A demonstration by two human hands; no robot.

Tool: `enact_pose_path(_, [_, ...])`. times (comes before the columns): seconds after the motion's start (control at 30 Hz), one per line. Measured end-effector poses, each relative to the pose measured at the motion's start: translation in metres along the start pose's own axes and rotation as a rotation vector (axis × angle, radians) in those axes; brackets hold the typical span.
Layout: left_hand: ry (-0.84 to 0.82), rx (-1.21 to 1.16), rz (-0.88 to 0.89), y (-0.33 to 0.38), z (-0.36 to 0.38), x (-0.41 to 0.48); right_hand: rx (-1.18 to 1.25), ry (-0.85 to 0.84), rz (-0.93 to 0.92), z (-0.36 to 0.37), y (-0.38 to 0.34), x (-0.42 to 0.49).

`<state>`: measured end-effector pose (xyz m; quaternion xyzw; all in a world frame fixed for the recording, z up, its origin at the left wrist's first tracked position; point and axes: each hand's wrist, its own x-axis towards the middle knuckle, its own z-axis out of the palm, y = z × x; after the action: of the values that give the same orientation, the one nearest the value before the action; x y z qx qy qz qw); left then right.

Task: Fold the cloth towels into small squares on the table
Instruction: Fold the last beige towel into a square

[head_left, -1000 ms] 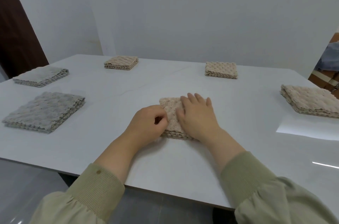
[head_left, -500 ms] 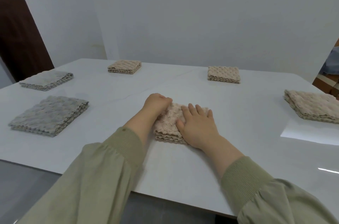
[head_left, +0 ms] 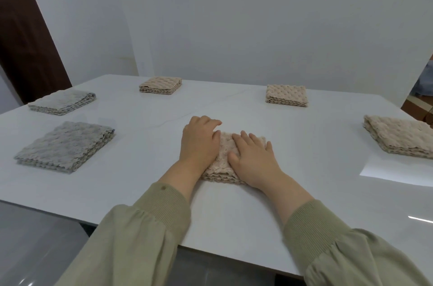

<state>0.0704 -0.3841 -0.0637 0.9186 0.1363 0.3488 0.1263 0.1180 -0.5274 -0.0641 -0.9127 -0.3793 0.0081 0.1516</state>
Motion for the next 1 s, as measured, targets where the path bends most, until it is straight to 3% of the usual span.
enact_pose_path(0.03, [-0.066, -0.051, 0.052, -0.001, -0.001, -0.003, 0.006, 0.011, -0.001, -0.001, 0.0, -0.001])
enact_pose_path(0.13, [-0.56, -0.013, 0.007, -0.01, -0.002, -0.013, -0.017, -0.02, 0.014, -0.001, 0.002, -0.001])
enact_pose_path(0.2, [-0.694, 0.071, -0.053, -0.015, -0.004, -0.015, -0.032, -0.059, 0.038, -0.001, 0.002, 0.001])
enact_pose_path(0.6, [-0.527, -0.045, -0.072, -0.017, -0.007, -0.023, 0.125, -0.018, 0.166, -0.011, 0.029, -0.003])
enact_pose_path(1.0, [-0.552, -0.041, -0.129, 0.038, 0.001, -0.037, 0.22, 0.119, 0.228, -0.023, 0.058, -0.031])
